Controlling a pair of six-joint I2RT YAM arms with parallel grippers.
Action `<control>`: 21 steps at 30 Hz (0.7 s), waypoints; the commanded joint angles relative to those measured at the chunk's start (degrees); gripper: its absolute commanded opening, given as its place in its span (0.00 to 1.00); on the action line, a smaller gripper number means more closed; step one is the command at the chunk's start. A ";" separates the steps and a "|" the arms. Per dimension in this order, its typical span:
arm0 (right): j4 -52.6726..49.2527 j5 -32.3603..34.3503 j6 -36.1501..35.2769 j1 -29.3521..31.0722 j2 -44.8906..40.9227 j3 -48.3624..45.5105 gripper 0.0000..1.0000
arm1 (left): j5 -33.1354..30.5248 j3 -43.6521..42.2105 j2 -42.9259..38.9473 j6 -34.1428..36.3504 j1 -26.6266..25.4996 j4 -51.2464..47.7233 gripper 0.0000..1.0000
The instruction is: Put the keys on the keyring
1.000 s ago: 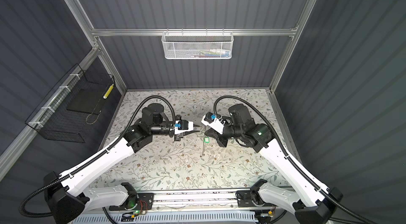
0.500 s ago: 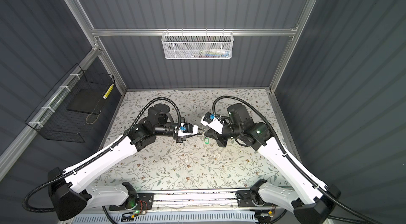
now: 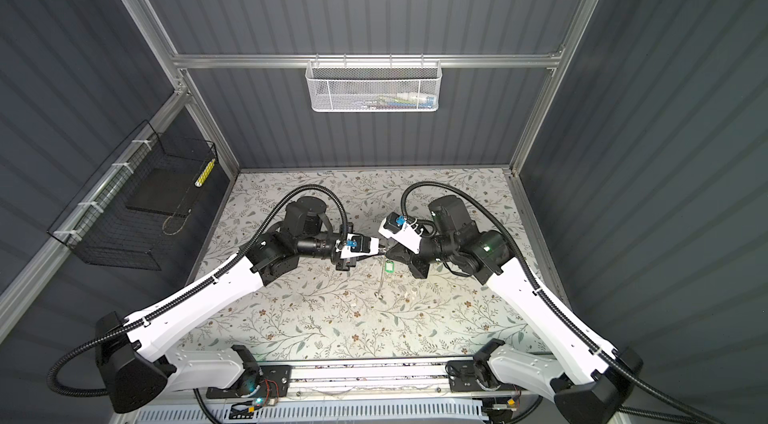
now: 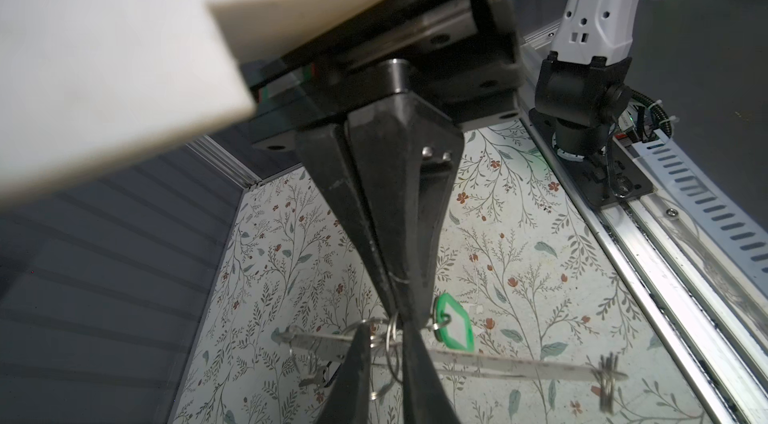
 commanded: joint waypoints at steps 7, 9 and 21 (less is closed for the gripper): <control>0.62 -0.05 -0.31 0.03 -0.37 2.16 0.00 | -0.05 2.20 1.24 0.54 -0.34 -1.50 0.01; 1.29 1.22 -0.02 0.06 -0.79 1.87 0.03 | -0.26 2.08 1.09 -0.69 -0.31 -0.47 0.00; 9.38 11.90 5.43 0.04 -11.18 -8.39 0.39 | -5.57 -6.44 -4.56 -14.46 -0.30 18.43 0.00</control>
